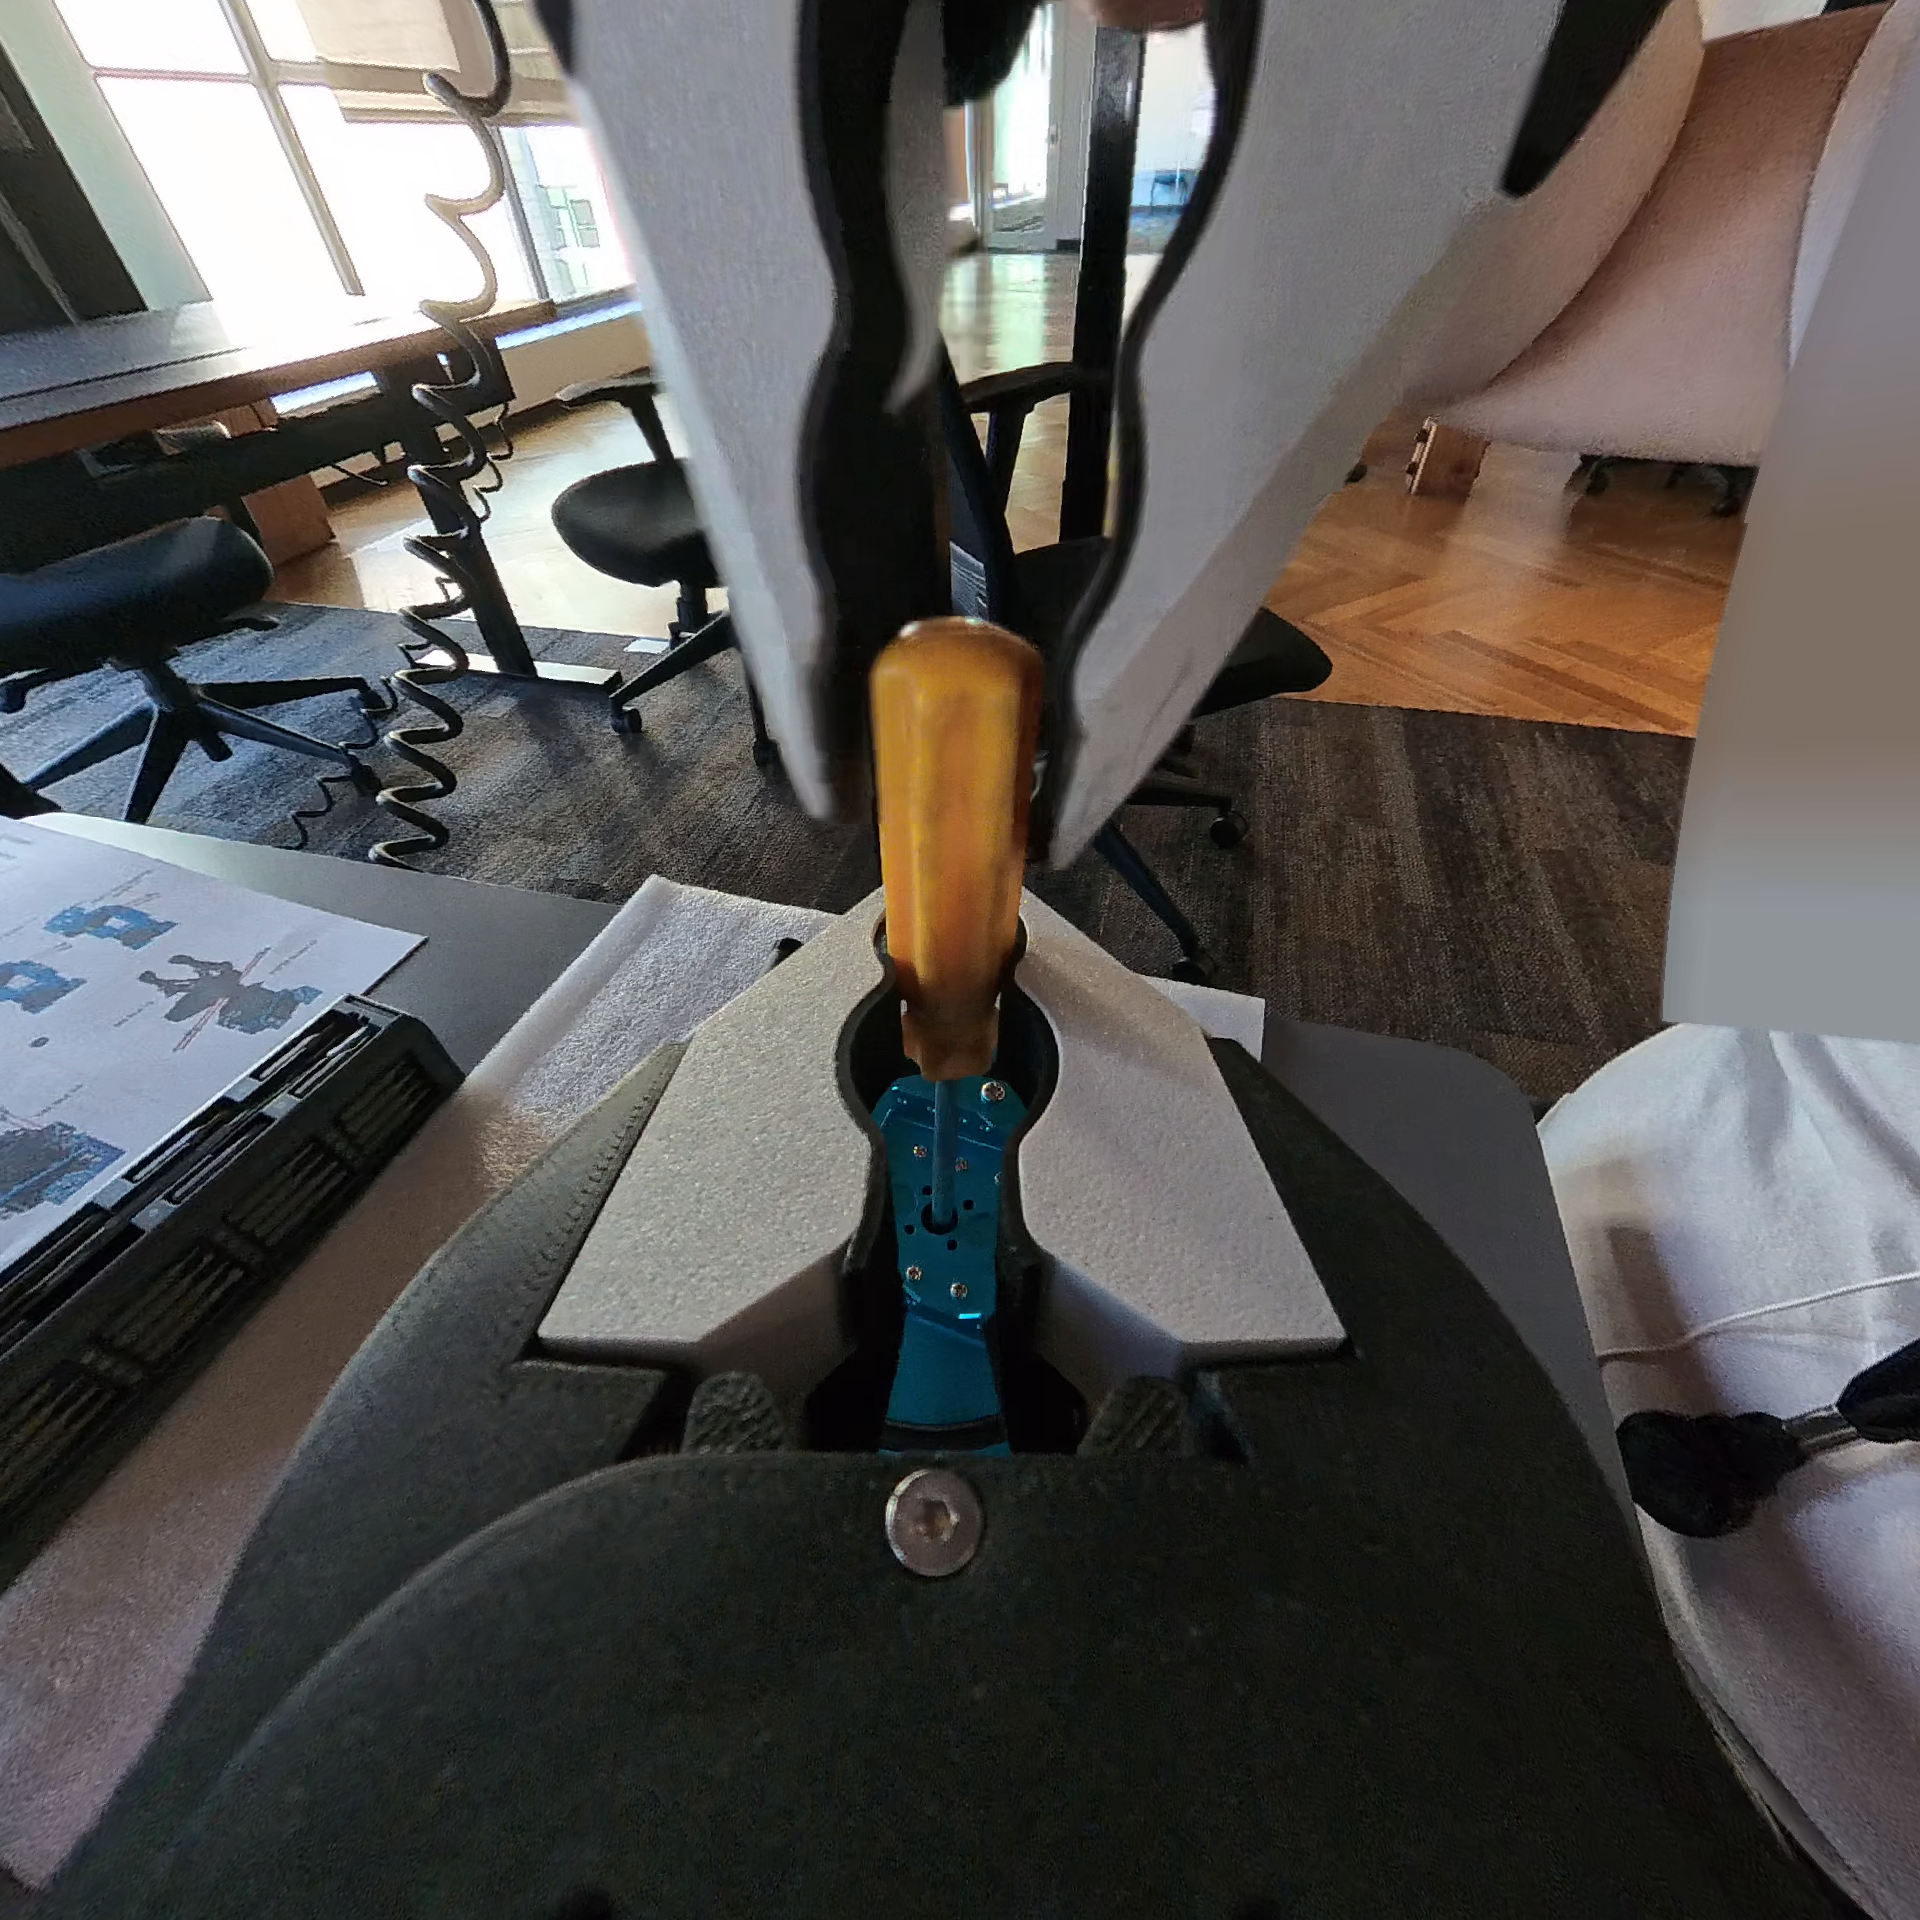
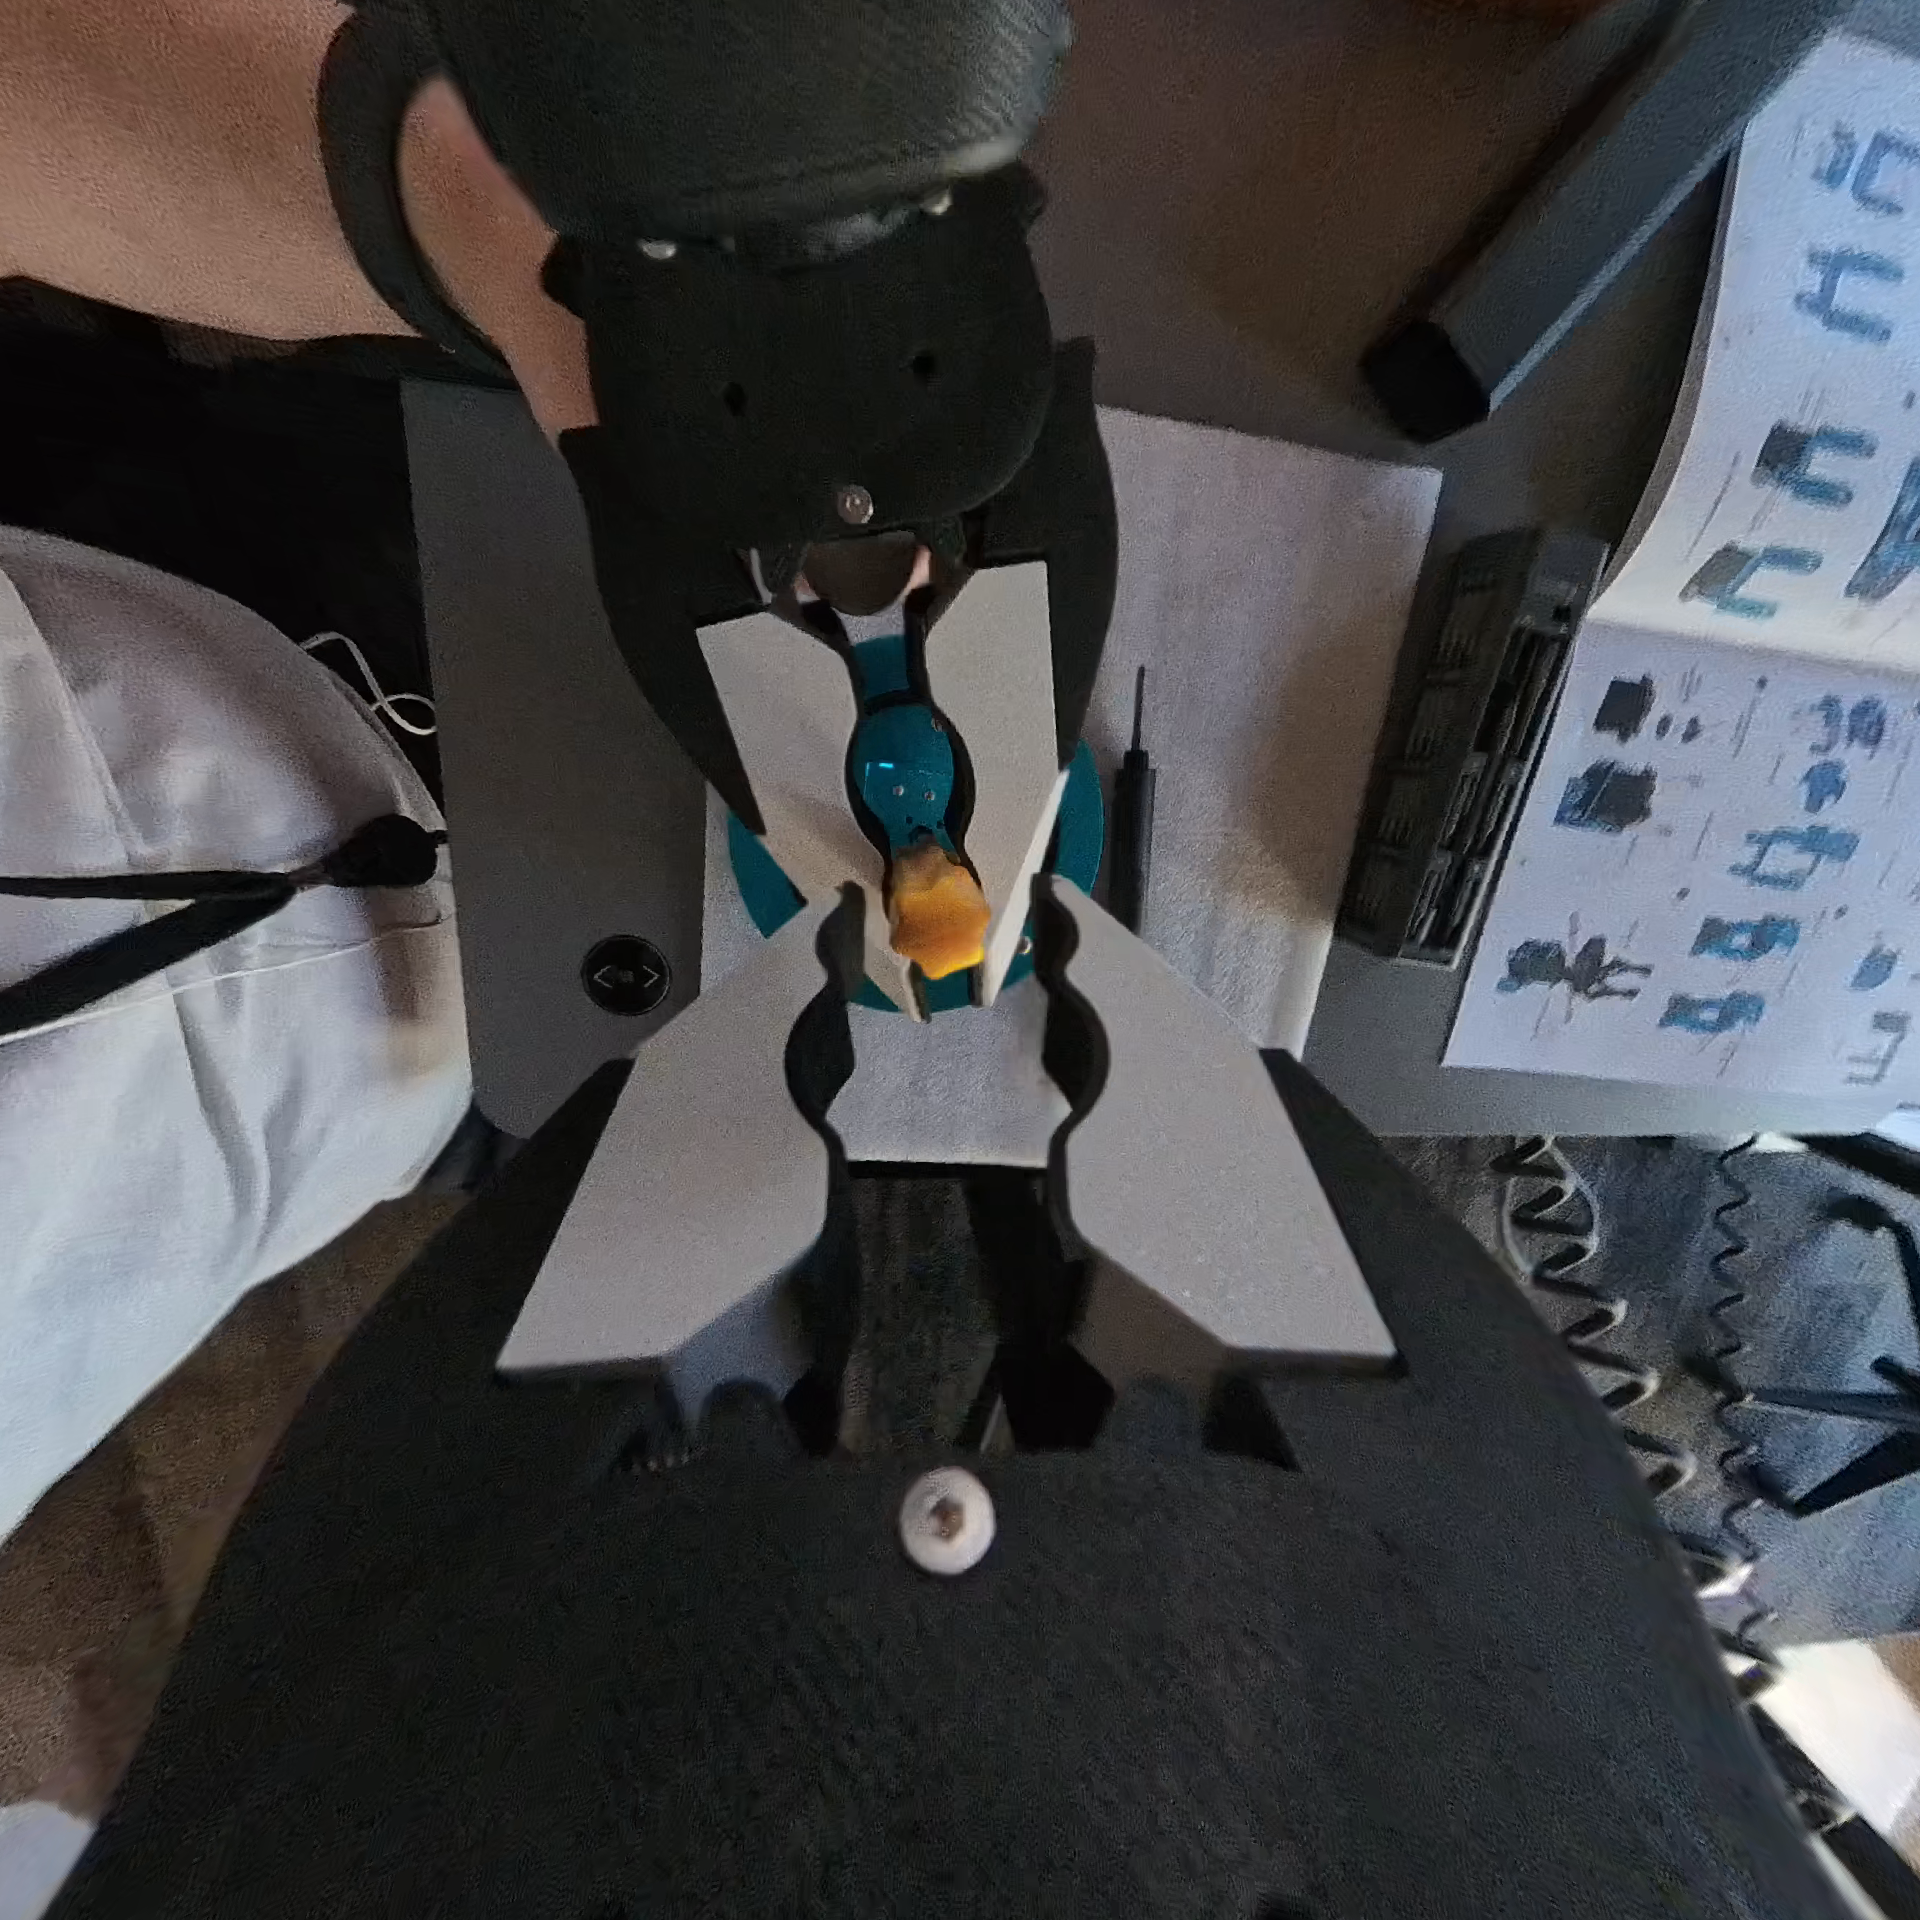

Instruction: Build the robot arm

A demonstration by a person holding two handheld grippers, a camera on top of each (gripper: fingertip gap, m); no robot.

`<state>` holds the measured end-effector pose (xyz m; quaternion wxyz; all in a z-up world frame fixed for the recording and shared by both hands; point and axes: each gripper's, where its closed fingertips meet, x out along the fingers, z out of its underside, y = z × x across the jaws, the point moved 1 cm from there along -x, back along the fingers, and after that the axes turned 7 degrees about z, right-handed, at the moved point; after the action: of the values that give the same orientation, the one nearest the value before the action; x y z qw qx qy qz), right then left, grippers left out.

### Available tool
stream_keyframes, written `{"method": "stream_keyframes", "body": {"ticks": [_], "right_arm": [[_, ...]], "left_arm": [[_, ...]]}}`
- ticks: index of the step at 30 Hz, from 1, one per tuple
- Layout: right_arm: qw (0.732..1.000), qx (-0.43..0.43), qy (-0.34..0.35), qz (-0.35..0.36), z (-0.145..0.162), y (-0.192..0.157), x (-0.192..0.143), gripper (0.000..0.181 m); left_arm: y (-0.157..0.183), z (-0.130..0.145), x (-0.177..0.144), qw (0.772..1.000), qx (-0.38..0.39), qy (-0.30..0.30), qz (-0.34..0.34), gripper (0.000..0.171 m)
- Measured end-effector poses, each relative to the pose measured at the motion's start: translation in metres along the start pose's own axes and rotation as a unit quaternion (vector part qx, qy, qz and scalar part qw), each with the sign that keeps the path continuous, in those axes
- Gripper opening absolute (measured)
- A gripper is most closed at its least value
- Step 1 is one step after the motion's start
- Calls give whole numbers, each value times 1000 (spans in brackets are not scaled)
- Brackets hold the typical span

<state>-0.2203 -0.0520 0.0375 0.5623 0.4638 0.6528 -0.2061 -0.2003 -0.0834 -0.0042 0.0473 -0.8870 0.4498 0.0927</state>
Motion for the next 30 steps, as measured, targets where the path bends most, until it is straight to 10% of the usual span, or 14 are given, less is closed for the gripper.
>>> {"method": "stream_keyframes", "body": {"ticks": [5,10,19,24,30], "right_arm": [[997,-77,19,-14,-1,-3,0,19],[993,115,-22,8,6,-2,-1,19],[998,-56,14,8,1,-2,1,20],[992,121,-36,22,8,-1,1,20],[1000,-13,-12,22,3,1,2,33]], "left_arm": [[1,0,0,1000,1,0,0,10],[1,0,1,1000,1,0,1,9],[1,0,2,1000,2,-1,2,10],[2,0,5,1000,3,-3,3,9],[2,0,3,1000,4,-1,2,9]]}}
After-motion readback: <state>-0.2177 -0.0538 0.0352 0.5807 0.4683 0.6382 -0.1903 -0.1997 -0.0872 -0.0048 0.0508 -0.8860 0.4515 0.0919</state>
